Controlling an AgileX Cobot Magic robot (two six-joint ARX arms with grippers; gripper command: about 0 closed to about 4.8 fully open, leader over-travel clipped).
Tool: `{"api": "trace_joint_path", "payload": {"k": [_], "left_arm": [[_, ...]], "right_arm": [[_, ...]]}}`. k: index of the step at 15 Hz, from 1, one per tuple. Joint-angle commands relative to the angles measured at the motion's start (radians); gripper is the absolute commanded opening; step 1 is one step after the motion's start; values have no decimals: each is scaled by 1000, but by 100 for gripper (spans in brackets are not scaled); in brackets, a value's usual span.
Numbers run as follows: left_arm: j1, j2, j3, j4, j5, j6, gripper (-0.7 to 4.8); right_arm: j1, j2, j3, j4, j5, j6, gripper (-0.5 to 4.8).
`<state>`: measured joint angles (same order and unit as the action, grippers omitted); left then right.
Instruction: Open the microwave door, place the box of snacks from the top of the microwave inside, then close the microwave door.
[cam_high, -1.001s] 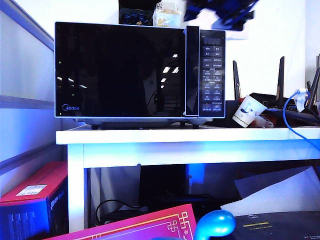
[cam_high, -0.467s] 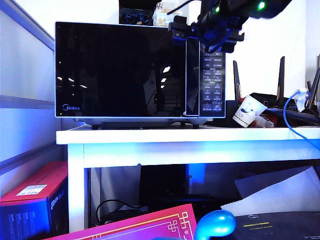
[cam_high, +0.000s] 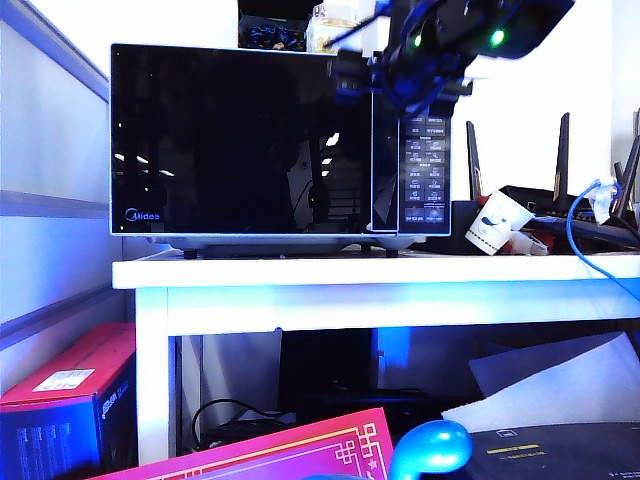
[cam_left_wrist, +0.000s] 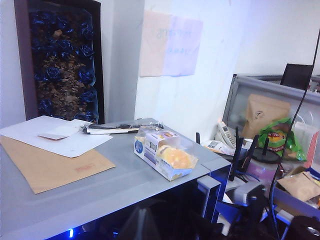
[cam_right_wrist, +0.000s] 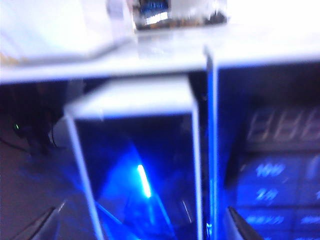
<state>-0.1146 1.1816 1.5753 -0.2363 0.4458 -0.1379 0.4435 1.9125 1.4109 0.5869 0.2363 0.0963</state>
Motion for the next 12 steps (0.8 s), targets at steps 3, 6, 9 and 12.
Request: {"api": "trace_joint_path", "payload": {"k": [3,6,9,12], "left_arm": [[-1,-2,5,-14,7,30,-5],[-1,-2,5,-16,6,33,-5],[-1,-2,5,-18,4,33,-5],[-1,-2,5,-21,5,33,-5]], "right_arm": [[-2,10,14,16,9,-19,355],[-23,10,14,13,-1,-23,255],[-25,10,14,13,-15,-26,160],[-24,9,14,13,-33,-26,145]]}}
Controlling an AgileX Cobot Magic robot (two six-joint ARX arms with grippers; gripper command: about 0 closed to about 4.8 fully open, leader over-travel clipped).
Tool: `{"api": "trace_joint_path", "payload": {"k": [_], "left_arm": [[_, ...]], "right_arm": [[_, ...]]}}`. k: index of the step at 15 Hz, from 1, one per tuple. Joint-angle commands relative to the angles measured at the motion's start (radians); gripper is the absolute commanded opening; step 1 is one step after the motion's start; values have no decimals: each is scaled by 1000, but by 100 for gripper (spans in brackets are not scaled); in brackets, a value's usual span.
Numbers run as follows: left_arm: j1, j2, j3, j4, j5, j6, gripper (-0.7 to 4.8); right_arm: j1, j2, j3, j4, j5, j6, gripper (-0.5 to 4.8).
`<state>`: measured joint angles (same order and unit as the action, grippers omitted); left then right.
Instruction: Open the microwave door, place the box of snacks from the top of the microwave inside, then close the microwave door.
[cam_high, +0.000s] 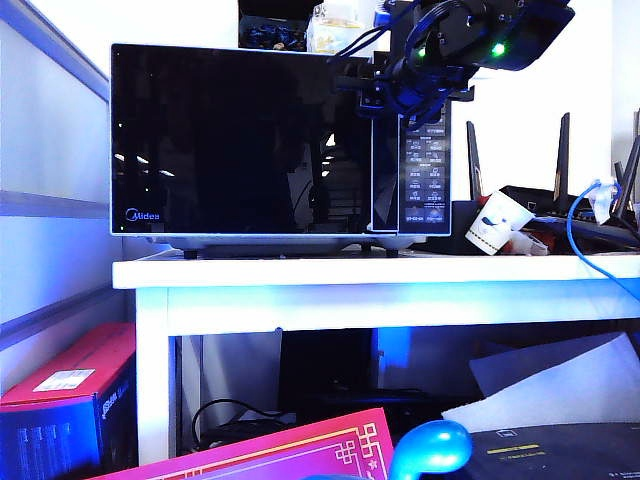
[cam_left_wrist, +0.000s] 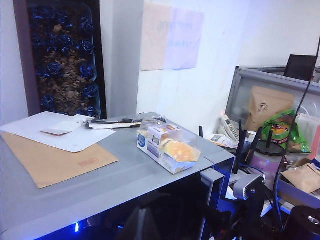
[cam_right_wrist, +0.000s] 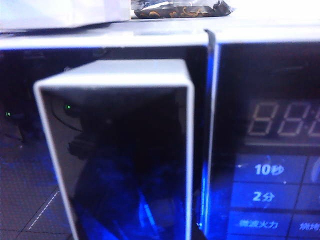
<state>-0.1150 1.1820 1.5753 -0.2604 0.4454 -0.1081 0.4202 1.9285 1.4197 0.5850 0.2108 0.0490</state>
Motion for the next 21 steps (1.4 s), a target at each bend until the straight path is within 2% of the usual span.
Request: {"api": "trace_joint_path", "payload": {"k": [1,3,7,10,11,12,13,16,19,21], "left_arm": [[-1,-3,5,-2,5,3,-5],[-1,-2,5,-5,4,4,-5],[-1,-2,5,-4,4,4,-5],[-1,-2,5,-2,4,3,-5],[-1,-2,5,0,4,3,-5],[-1,-2,5,0,3,3,-5],[-1,-2,5,0,3,3,-5],[-1,-2,5,0,3,4,-5],[-1,-2,5,0,3,4,-5],[-1,0,5,0,3,4,-5]], "right_arm": [[-1,-7,5,16,-8,21,145],[-1,-8,5,13,-8,21,145],[1,-82,5,-153,-4,-1,145],[2,-132,5,-192,-8,0,145],[2,-140,5,-192,-12,0,157],[3,-146,5,-194,-33,0,249],[3,-154,5,-206,-69,0,376],[2,-200,5,-280,-97,-12,387],[2,-263,5,-299,-39,-141,387],[-12,-305,6,-296,-29,-156,387]]}}
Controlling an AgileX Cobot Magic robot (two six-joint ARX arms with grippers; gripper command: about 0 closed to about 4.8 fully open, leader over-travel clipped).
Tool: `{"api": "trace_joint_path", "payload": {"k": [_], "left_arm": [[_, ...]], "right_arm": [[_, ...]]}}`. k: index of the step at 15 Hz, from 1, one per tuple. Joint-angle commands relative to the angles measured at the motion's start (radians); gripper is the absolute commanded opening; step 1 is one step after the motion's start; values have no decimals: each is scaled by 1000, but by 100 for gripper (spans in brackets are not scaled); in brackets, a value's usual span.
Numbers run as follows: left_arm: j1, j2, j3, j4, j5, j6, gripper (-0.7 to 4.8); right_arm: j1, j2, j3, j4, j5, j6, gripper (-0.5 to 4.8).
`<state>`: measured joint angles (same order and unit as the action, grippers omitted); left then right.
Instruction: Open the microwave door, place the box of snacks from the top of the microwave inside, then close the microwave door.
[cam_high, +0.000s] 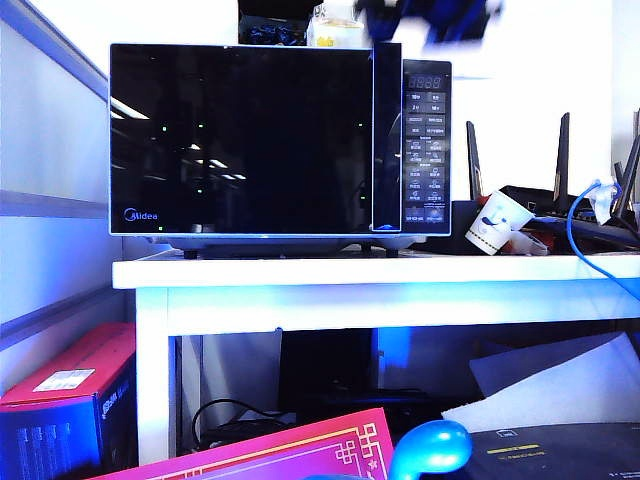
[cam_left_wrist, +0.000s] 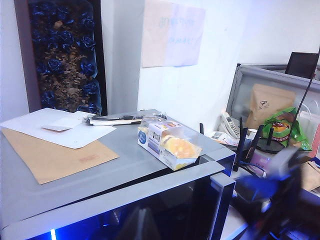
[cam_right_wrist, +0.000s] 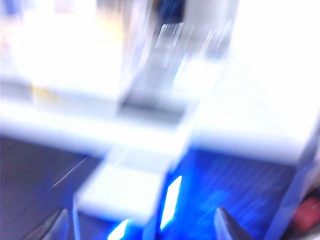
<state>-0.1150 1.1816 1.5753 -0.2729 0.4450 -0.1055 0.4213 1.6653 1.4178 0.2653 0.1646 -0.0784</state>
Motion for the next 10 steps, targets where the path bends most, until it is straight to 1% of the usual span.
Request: {"api": "trace_joint_path", "payload": {"k": [1,3,4,5,7,8,10], "left_arm": [[-1,2,5,13,3,1,-5],[-1,2,5,16,1,1,-5],[-1,2,5,20,1,1,-5],[-1,2,5,21,1,1,-5],[-1,2,5,20,1,1,-5],[-1,2,5,20,1,1,-5],[-1,2,5,20,1,1,-5]], "right_arm": [[-17,-65,8,23,17,-28,387],[-65,-110,8,23,10,-27,380],[-103,-112,8,15,-36,-27,356],[-142,-112,8,-6,-89,-27,356],[-229,-101,8,-53,-283,-27,356],[-256,-86,8,-52,-357,-24,356],[-279,-49,8,-48,-385,3,356]]}}
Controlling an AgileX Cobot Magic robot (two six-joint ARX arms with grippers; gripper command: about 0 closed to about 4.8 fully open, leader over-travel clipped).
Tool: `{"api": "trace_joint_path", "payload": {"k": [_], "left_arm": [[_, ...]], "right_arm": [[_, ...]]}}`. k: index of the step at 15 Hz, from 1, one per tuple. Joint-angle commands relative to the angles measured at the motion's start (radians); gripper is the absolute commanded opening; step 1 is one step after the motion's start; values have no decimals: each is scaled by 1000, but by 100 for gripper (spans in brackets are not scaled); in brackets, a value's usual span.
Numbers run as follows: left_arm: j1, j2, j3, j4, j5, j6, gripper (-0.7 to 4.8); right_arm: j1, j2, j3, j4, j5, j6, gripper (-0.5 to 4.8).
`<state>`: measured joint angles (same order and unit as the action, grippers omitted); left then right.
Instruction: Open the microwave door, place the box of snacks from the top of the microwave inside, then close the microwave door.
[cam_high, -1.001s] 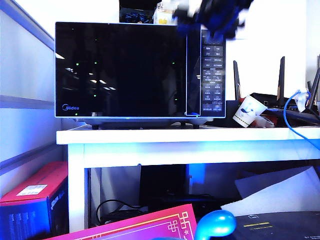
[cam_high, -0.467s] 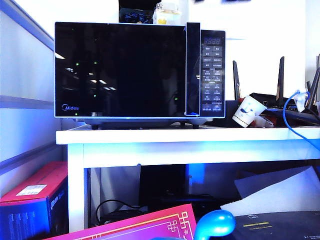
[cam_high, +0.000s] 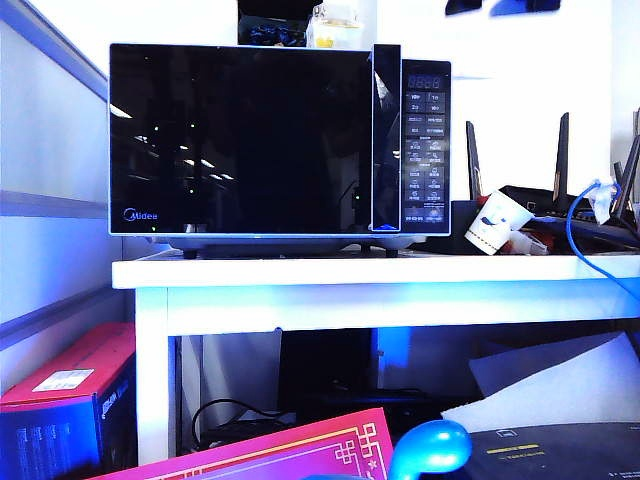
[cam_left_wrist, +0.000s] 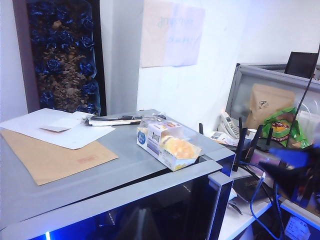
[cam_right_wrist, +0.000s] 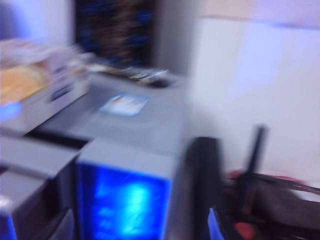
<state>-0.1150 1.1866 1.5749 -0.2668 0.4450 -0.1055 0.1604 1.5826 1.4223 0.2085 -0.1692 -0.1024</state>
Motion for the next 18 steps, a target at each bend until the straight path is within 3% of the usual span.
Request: {"api": "trace_joint_path", "payload": {"k": [1,2,7,18], "left_arm": [[-1,-3,5,13,2,0,-5],[-1,-3,5,13,2,0,-5],[-1,-3,5,11,2,1,-5],[-1,-3,5,-8,1,1,-5]], "right_arm": [[-18,55,4,21,-83,27,356],[-11,97,4,43,-131,27,356],[2,154,5,61,-144,50,356],[14,159,4,52,-444,58,355]]}}
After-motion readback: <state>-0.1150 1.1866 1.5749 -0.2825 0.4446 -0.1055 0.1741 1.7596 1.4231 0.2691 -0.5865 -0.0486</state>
